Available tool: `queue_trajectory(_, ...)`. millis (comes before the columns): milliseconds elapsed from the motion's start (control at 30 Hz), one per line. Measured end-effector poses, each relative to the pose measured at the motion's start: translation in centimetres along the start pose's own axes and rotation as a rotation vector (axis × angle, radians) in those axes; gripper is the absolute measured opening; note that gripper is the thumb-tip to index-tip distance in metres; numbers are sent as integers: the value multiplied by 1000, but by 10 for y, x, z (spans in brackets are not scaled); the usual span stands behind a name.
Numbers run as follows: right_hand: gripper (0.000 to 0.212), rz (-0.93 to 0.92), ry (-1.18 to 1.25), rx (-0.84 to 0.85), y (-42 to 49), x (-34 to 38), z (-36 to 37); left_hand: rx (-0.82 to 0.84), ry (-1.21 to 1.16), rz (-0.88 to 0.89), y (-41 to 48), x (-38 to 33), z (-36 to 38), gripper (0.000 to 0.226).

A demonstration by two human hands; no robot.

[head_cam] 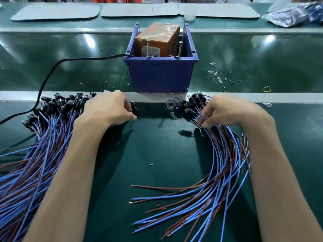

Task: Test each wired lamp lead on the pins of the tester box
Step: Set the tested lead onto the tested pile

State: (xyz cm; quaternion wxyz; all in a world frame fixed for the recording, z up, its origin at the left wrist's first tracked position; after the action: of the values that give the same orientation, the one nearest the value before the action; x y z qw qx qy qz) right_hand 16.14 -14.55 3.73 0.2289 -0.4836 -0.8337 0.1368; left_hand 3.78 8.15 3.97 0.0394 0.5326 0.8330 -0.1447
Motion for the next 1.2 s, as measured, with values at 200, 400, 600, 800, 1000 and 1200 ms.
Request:
queue_trajectory(200, 18, -1, -11, -6, 2, -2, 1, -140, 16, -27, 6, -8, 8, 14)
queue_trajectory(400, 25, 1, 3, -100, 3, -1, 0, -169, 33, 1, 8, -14, 19, 8)
queue_trajectory(600, 35, -31, 106, -244, -6, 11, -11, -243, 60, -44, 10, -10, 16, 21)
queue_trajectory(800, 7, -263, 4, 200, -31, 62, 10, -213, 69, -53, 10, -11, 17, 21)
queue_trajectory(1000, 18, -290, -11, 664, -42, 106, 57, -262, -47, -11, 0, -17, 4, 5)
queue_trajectory(1200, 44, -388, 92, 143, -25, 100, 37, -310, -431, 228, -16, -38, -17, 15)
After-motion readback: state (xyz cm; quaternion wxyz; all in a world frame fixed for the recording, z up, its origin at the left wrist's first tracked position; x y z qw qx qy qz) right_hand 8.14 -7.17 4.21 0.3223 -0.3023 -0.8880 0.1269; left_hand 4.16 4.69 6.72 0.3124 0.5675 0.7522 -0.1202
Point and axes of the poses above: each hand's wrist, its own y-axis towards the middle knuckle, its own z-axis out of the palm, x = y × z, the point moved 2 cm from there along y, towards the middle knuckle, and after that the axes turned 9 degrees about z, right-handed, at the moved point
